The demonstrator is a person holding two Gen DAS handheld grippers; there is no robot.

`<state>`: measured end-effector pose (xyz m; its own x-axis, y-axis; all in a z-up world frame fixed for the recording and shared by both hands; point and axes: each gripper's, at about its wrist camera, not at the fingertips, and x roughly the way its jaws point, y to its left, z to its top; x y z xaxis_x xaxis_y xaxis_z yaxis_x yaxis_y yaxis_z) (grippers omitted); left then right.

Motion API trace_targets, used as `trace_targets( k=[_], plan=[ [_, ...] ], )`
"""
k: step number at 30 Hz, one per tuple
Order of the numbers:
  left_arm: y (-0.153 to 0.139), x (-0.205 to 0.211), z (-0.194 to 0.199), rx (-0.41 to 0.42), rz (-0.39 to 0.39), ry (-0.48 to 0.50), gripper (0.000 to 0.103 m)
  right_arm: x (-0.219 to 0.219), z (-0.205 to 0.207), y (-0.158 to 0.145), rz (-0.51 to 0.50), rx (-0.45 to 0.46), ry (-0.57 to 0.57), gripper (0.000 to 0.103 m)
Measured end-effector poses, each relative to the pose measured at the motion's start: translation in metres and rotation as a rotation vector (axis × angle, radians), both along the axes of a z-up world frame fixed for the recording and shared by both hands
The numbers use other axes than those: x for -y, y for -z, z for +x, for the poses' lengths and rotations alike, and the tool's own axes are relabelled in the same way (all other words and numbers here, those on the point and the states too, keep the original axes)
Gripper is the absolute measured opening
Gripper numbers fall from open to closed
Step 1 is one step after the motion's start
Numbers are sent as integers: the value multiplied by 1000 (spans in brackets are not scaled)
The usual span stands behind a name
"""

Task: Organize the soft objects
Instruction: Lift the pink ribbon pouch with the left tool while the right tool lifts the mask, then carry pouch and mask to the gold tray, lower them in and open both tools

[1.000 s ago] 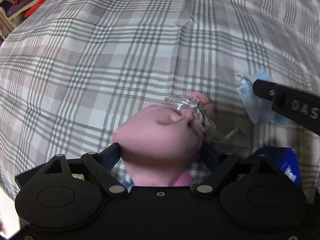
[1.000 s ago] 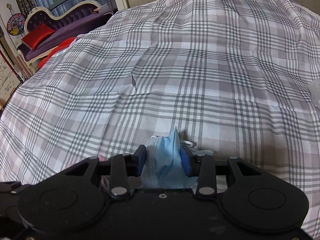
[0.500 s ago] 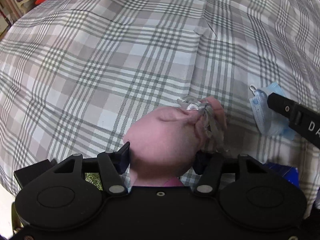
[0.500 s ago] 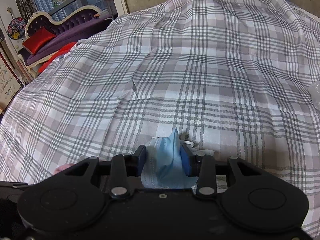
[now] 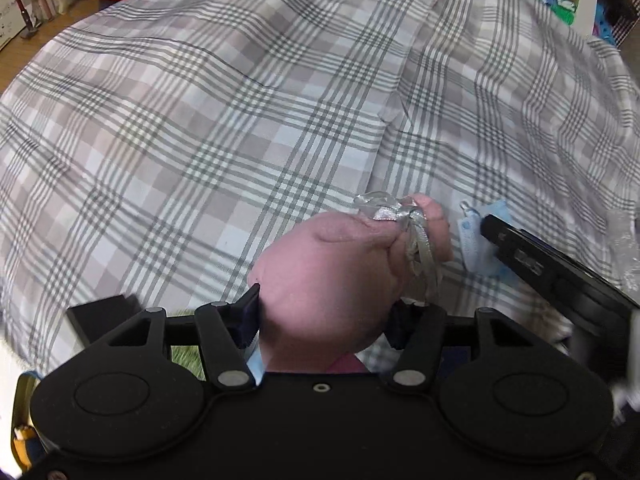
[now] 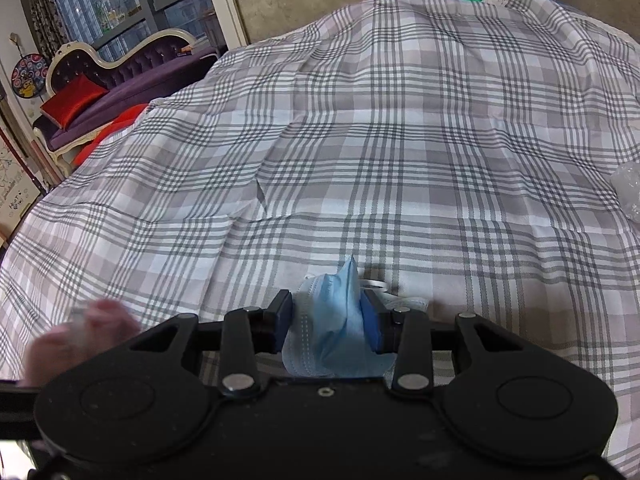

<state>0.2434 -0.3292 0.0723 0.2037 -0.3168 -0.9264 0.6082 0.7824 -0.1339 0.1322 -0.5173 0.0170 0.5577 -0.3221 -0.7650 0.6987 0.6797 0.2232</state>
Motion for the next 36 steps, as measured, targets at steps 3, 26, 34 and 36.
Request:
trace_targets(
  k=[3, 26, 34, 36],
  plan=[
    [-13, -14, -13, 2, -10, 12, 55, 0, 2, 3, 7, -12, -1, 37],
    [-41, -215, -75, 23, -23, -161, 55, -24, -40, -59, -47, -3, -52, 37],
    [-23, -271, -78, 2, -3, -263, 55, -76, -72, -123, -59, 81, -229, 37],
    [-20, -284, -80, 2, 4, -290, 55, -95, -78, -129, -33, 85, -298, 37]
  ],
)
